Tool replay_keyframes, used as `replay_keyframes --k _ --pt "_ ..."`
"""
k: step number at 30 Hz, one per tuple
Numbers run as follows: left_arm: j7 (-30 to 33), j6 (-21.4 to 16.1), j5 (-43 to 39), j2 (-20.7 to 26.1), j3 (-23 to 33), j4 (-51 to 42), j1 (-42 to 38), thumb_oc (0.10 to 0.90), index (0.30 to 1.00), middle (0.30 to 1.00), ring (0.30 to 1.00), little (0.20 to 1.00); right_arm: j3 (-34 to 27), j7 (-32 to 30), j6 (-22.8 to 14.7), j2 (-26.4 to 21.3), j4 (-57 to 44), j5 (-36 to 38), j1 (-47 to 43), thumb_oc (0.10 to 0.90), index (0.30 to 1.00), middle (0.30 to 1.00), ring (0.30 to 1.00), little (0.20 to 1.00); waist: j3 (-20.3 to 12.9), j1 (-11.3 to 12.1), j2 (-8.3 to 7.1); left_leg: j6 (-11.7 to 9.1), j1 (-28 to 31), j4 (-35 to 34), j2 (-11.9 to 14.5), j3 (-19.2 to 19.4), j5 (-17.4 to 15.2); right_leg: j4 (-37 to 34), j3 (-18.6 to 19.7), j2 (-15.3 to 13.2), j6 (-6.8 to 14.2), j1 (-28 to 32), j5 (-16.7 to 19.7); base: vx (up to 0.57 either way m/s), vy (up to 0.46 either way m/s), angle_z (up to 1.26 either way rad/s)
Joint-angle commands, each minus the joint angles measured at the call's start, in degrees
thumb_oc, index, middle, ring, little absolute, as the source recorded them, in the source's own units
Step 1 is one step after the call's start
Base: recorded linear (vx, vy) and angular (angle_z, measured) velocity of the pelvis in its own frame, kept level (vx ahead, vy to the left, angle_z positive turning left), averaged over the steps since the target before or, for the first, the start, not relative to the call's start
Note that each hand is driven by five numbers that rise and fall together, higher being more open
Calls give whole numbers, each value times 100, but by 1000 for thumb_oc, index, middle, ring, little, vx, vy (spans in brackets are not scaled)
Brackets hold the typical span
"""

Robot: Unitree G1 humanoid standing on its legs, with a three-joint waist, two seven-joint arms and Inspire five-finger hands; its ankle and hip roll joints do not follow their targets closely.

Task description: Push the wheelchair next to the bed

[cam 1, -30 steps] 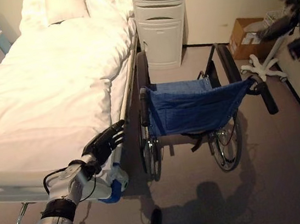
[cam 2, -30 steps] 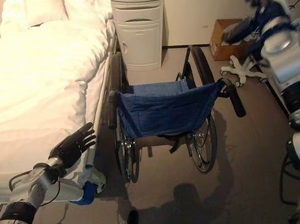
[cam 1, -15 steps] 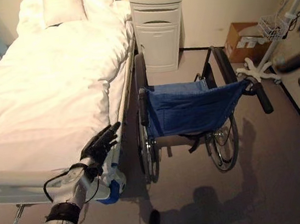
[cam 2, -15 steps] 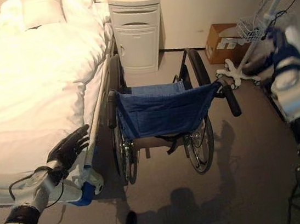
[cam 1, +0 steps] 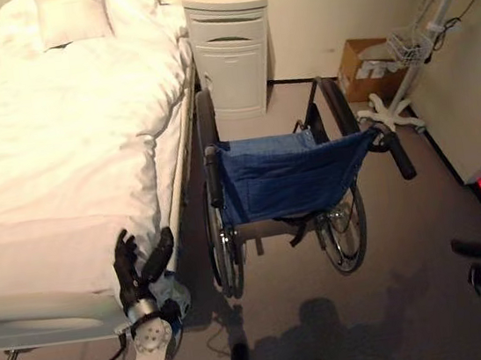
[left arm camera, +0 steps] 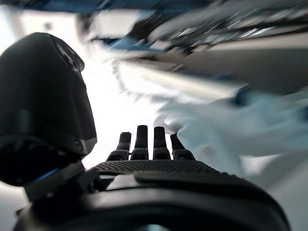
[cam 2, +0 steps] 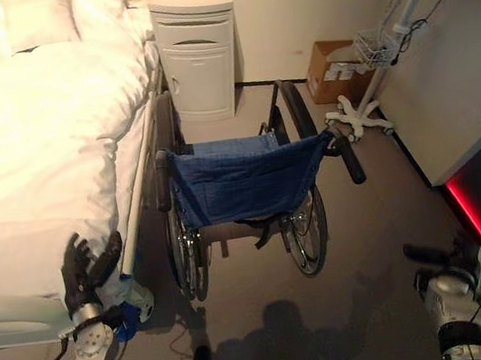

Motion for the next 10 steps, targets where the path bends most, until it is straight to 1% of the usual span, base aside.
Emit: replay_keyframes --k 1,2,3,4,6,7,8,9,10 --pt "-583 123 408 171 -134 221 221 800 900 900 900 900 352 996 -519 60 184 64 -55 800 900 900 900 900 -366 239 73 221 302 182 -143 504 -1046 801 169 -47 43 -730 -101 -35 10 -16" --pt "-655 188 566 162 -191 253 243 800 900 900 900 900 451 1241 -391 164 243 22 -19 800 900 900 900 900 -357 233 86 229 299 185 -144 508 -1046 808 177 -44 37 -743 -102 -42 15 -12" --pt "-751 322 675 160 -265 315 254 800 900 900 900 900 650 1427 -382 319 369 -85 22 800 900 900 900 900 -350 228 109 228 284 199 -145 510 -1043 826 184 -45 34 -763 -107 -41 20 -5" --pt "-992 473 877 135 -410 521 221 800 900 900 900 900 1030 1751 -608 651 667 -87 52 800 900 900 900 900 -348 220 141 228 261 233 -154 505 -1044 854 210 -41 33 -789 -114 -36 22 -3" --pt "-1292 583 1236 144 -583 726 175 800 900 900 900 900 1311 2118 -634 873 842 -324 41 800 900 900 900 900 -355 205 173 231 237 263 -157 501 -1048 881 215 -41 21 -812 -131 -7 17 1" --pt "-1612 623 1489 135 -815 915 108 800 900 900 900 900 1580 2297 -800 1052 992 -384 0 800 900 900 900 900 -362 193 222 232 214 301 -162 494 -1046 919 222 -43 12 -831 -147 -2 53 2" --pt "-1919 704 1522 118 -996 1047 63 800 900 900 900 900 1736 2596 -836 1158 1101 -266 -31 800 900 900 900 900 -371 182 267 233 203 324 -166 485 -1050 944 218 -50 6 -844 -161 4 57 1" --pt "-1990 696 1484 114 -1055 1082 57 800 900 900 900 900 1776 2684 -862 1202 1126 -167 -37 800 900 900 900 900 -375 177 283 233 206 327 -166 480 -1051 951 223 -50 4 -845 -166 10 78 -1" --pt "-2237 733 1417 58 -1234 1190 25 800 900 900 900 900 1846 2906 -881 1374 1172 239 -19 800 900 900 900 900 -387 137 355 240 212 337 -179 473 -1061 966 236 -53 4 -844 -191 9 78 -2"
